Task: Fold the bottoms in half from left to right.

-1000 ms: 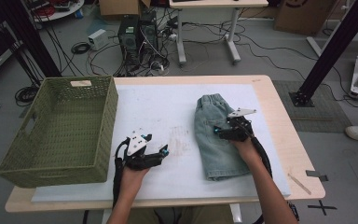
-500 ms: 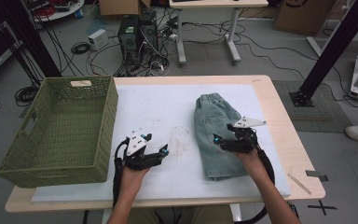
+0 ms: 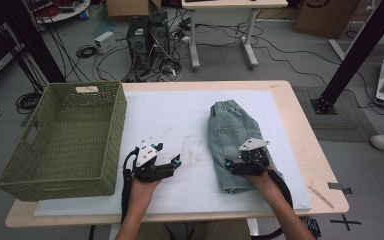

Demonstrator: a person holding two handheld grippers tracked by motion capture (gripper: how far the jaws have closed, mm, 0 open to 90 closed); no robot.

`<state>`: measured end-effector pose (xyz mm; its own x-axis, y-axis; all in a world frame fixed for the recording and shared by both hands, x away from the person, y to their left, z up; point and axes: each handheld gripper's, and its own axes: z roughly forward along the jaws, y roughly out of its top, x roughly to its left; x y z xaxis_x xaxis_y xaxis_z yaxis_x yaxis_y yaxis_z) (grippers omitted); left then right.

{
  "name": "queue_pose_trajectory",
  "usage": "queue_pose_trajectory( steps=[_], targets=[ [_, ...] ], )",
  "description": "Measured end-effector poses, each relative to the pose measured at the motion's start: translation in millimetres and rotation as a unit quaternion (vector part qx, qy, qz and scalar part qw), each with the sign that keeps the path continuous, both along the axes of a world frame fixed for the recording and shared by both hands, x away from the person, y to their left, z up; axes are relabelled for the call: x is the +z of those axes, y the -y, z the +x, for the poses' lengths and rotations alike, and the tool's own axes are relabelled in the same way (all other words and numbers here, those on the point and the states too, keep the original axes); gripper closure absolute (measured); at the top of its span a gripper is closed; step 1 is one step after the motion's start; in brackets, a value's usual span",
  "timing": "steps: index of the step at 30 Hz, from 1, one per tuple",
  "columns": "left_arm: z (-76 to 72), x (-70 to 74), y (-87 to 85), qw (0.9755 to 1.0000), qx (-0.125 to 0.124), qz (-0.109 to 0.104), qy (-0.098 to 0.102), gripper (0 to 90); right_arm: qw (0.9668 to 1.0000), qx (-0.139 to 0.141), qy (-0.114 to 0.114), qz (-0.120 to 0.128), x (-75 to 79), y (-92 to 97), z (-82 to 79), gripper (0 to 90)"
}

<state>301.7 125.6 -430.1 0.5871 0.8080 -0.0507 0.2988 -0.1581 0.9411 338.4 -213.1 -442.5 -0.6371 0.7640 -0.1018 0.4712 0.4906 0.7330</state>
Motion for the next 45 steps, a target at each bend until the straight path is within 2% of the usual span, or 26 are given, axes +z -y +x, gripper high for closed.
queue_pose_trajectory(
  steps=[4,6,8,11,16,20,24,26,28,31,35,39,40,45],
  targets=[
    [0.6,0.8,-0.2,1.0000,0.000,-0.001,0.002,26.2,0.9985,0.000,0.012,0.052,7.0,12.0,-12.3,26.6],
    [0.4,1.1,0.3,1.0000,-0.001,-0.002,0.002,26.2,0.9980,-0.002,0.016,0.061,8.8,18.3,-19.6,27.4],
    [0.4,1.6,0.4,1.0000,0.000,-0.002,0.003,26.2,0.9981,-0.003,0.017,0.059,8.8,24.9,-26.1,30.1],
    [0.8,1.8,0.7,1.0000,-0.001,-0.002,0.003,26.2,0.9988,-0.004,0.012,0.047,6.5,35.6,-33.2,41.2],
    [1.2,1.7,2.6,1.0000,-0.002,-0.002,0.003,26.2,0.9994,-0.016,-0.010,0.030,-5.6,47.7,-35.1,43.8],
    [1.6,1.8,3.5,1.0000,-0.003,0.000,0.004,26.2,0.9994,-0.015,-0.012,0.027,-6.1,48.6,-35.5,42.2],
    [1.7,1.8,3.3,1.0000,-0.002,0.000,0.003,26.2,0.9984,-0.013,-0.002,0.055,2.4,58.2,-40.7,40.5],
    [1.7,1.9,3.4,1.0000,-0.002,0.000,0.004,26.2,0.9980,-0.022,0.004,0.059,7.2,66.6,-45.3,41.5],
    [1.6,1.8,4.1,1.0000,-0.002,-0.001,0.004,26.2,0.9980,-0.032,0.005,0.054,8.5,75.4,-48.8,44.8],
    [1.9,2.1,5.3,1.0000,-0.003,0.000,0.005,26.2,0.9982,-0.040,-0.006,0.043,5.4,86.0,-51.8,50.2],
    [2.9,3.3,5.7,1.0000,-0.001,-0.003,0.006,26.2,0.9985,-0.047,-0.008,0.025,-1.2,92.3,-55.2,54.1],
    [3.6,3.3,5.3,0.9999,-0.001,-0.011,0.004,26.2,0.9986,-0.046,-0.012,0.024,-5.6,93.1,-55.8,53.4],
    [3.9,3.1,5.4,0.9999,-0.001,-0.012,0.003,26.2,0.9985,-0.045,-0.011,0.029,-4.7,93.4,-55.7,50.4],
    [4.3,3.1,6.2,0.9999,-0.001,-0.016,0.001,26.2,0.9967,-0.040,0.022,0.067,7.5,95.8,-57.4,39.6]
  ],
)
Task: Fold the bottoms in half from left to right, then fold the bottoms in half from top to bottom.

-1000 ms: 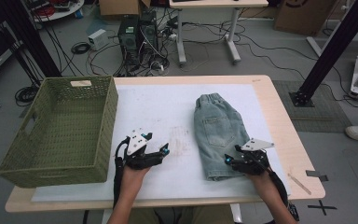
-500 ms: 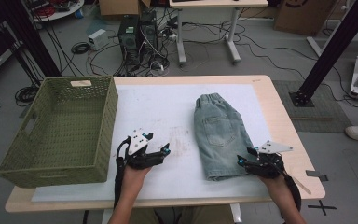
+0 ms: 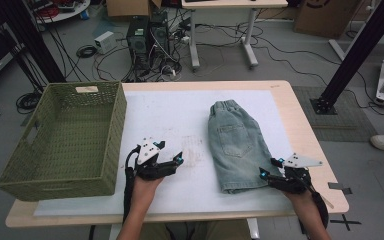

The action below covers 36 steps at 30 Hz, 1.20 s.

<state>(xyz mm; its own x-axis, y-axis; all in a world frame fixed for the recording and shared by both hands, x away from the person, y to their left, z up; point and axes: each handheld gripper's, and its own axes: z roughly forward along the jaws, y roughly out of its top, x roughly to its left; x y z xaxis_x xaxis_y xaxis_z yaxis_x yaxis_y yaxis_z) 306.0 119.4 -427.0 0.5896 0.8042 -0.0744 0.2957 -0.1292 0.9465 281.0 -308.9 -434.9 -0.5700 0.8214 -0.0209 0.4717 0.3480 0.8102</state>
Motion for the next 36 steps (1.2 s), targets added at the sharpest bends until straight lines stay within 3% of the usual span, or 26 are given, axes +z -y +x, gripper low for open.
queue_pose_trajectory(
  steps=[4,12,22,36],
  targets=[
    [0.4,0.0,0.5,1.0000,-0.002,-0.001,0.000,26.2,0.9998,-0.009,0.017,0.007,8.2,3.1,5.8,34.7],
    [0.3,0.7,-0.2,1.0000,-0.005,-0.007,-0.002,26.1,0.9995,-0.012,0.027,0.014,11.4,4.7,18.9,21.1],
    [0.2,3.2,-4.4,0.9999,-0.003,-0.010,-0.003,26.1,0.9990,-0.005,0.040,0.020,23.1,0.9,31.1,21.1],
    [3.3,3.8,3.8,0.9999,-0.006,-0.010,-0.010,26.1,0.9989,-0.004,0.042,0.018,25.1,1.9,30.8,21.1]
  ],
)
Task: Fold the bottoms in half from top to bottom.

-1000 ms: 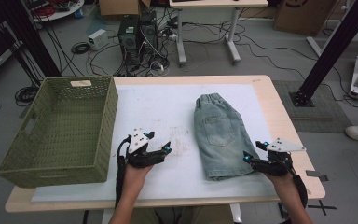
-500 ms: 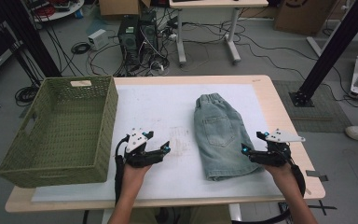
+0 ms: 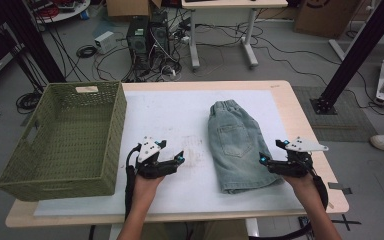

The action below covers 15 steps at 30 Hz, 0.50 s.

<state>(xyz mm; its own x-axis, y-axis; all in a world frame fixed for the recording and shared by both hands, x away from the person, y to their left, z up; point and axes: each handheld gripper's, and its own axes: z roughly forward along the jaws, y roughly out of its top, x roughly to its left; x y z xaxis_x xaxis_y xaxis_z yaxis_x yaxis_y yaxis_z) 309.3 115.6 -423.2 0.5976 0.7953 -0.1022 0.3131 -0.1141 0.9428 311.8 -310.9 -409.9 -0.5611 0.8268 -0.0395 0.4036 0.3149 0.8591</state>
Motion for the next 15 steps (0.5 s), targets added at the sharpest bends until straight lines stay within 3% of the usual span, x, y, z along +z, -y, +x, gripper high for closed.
queue_pose_trajectory(
  steps=[7,15],
  targets=[
    [10.1,6.1,11.3,0.9998,-0.009,-0.004,-0.014,26.1,1.0000,-0.008,-0.003,0.003,1.0,2.1,3.8,21.1],
    [22.0,7.3,37.2,0.9989,-0.027,0.000,-0.039,26.1,0.9998,-0.016,-0.008,0.003,-1.0,4.0,9.8,21.1]
  ],
)
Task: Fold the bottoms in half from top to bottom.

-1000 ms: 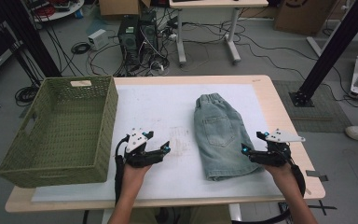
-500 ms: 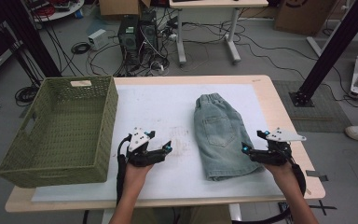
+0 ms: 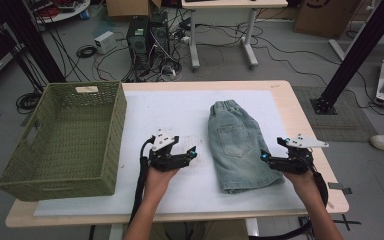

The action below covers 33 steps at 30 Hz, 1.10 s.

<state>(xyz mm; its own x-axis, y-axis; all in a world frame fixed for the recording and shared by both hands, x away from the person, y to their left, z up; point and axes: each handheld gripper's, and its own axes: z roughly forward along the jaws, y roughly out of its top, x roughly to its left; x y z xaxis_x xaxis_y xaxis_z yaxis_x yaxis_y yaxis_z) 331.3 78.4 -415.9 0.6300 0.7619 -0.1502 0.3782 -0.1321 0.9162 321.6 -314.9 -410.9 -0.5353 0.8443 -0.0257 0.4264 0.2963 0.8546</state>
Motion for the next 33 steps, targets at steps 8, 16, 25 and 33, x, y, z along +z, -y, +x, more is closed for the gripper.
queue_pose_trajectory(
  steps=[8,16,25,33],
  targets=[
    [12.2,-11.5,33.6,0.9990,-0.012,0.021,-0.037,27.6,0.9999,-0.005,-0.011,-0.003,-7.7,-2.2,7.7,21.4],
    [25.8,-21.4,64.8,0.9955,-0.020,0.031,-0.087,31.1,0.9997,-0.010,-0.022,-0.003,-10.7,-1.6,12.2,25.7],
    [35.3,-30.2,86.7,0.9903,-0.017,0.056,-0.126,38.0,0.9991,-0.016,-0.039,-0.009,-16.0,0.4,15.8,35.1],
    [33.5,-34.4,93.3,0.9885,-0.015,0.061,-0.137,55.3,0.9971,-0.031,-0.068,-0.015,-24.3,4.7,19.5,48.2]
  ],
)
